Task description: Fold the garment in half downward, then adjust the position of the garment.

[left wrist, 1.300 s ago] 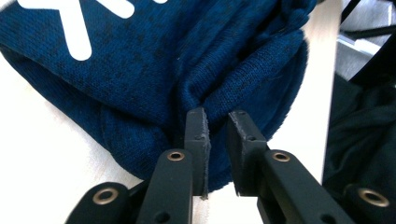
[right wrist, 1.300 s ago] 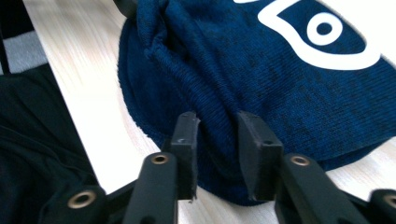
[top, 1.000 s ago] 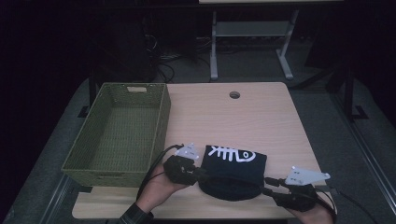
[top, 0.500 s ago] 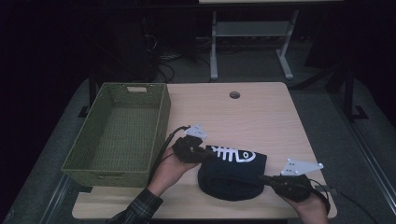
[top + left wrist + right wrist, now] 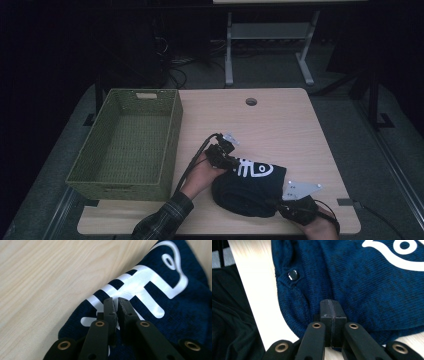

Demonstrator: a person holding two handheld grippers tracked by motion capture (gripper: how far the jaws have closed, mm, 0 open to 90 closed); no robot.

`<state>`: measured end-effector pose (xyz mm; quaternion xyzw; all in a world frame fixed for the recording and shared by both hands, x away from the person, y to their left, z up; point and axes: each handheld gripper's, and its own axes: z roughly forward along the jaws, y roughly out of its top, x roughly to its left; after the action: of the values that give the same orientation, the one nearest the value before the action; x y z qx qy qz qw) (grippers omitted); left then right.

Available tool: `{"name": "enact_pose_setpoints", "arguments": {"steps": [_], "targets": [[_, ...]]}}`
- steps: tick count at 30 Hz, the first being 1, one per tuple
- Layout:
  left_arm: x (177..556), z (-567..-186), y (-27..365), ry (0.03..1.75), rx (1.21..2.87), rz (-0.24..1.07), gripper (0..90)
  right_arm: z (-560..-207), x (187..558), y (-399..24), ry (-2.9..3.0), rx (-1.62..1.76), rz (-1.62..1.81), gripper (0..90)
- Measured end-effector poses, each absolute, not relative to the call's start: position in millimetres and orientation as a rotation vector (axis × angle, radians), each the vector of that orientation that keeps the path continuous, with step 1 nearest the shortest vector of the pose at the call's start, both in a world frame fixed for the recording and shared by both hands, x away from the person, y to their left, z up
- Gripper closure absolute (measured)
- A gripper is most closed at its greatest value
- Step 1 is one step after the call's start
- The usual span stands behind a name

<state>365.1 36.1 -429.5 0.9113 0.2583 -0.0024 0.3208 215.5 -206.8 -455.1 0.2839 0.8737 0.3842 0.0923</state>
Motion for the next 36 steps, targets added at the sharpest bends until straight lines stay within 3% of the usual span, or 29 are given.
{"name": "enact_pose_setpoints", "arguments": {"steps": [16,19,24,31,36], "targets": [[371,-444,26,0.648,2.407,0.003,87.1,-461,210,-174,2.635,0.709,1.150,90.0],[370,-440,29,0.644,2.400,-0.001,83.5,-459,211,-178,2.628,0.708,1.166,89.8],[364,-429,36,0.646,2.386,-0.030,76.6,-452,210,-188,2.571,0.729,1.201,76.8],[350,-412,49,0.654,2.351,-0.040,60.4,-442,210,-201,2.483,0.787,1.204,57.7],[340,-405,62,0.663,2.357,-0.025,50.3,-440,214,-213,2.439,0.866,1.199,50.1]]}}
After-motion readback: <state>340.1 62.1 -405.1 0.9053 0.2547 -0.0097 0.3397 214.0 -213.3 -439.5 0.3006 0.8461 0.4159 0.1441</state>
